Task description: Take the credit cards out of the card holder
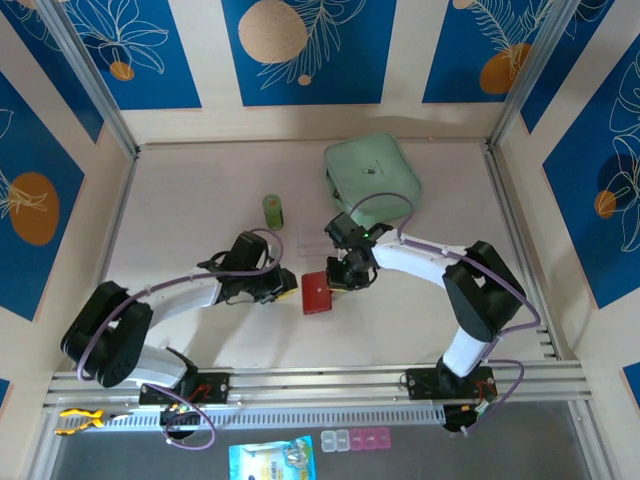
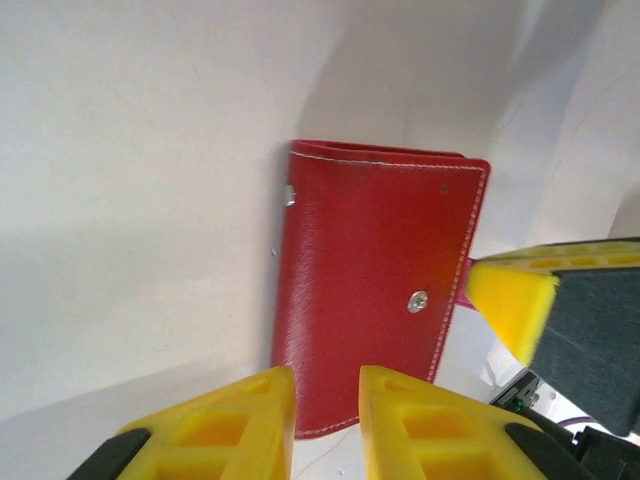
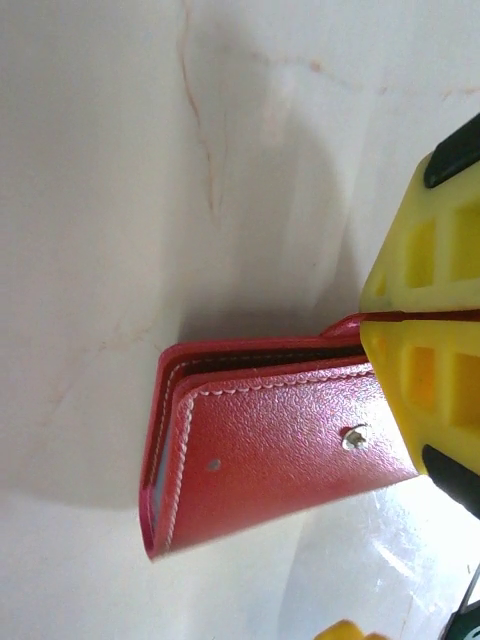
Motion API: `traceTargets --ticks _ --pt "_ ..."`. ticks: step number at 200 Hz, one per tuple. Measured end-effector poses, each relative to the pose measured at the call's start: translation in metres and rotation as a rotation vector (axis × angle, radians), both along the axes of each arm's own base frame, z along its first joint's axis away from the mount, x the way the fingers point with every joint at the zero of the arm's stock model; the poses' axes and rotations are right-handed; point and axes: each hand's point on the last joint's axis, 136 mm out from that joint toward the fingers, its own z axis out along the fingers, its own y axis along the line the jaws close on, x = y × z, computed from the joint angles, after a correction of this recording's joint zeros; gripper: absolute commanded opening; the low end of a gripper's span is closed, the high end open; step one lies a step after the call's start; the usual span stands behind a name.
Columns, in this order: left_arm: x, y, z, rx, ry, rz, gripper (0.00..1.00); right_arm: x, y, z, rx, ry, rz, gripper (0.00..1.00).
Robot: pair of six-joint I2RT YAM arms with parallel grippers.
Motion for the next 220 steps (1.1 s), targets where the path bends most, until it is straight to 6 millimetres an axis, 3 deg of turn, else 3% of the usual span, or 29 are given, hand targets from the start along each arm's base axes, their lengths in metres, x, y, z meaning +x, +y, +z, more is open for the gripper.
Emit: traceTargets --ticks 31,62,97,141,179,220 --pt "0.008 0.013 0.005 0.010 -0.026 0.021 0.26 -0.001 -0.008 0.011 -0.008 -0.009 0.010 0.07" --pt "0.013 0.024 0.005 0.023 -0.033 0.038 0.27 0.000 -0.001 0.023 -0.003 -0.022 0.043 0.06" --pt "0.015 0.033 0.009 0.031 -0.051 0.038 0.29 0.004 0.029 0.044 0.030 -0.063 0.119 0.06" --pt "0.013 0.042 0.013 0.037 -0.072 0.041 0.29 0.001 0.066 0.050 0.031 -0.075 0.210 0.06" --pt "0.009 0.042 0.011 0.029 -0.064 0.031 0.27 -0.002 0.058 0.047 0.000 -0.057 0.204 0.06" --pt "0.006 0.037 -0.008 0.034 0.000 0.009 0.25 -0.004 0.029 0.034 -0.047 -0.029 0.162 0.06"
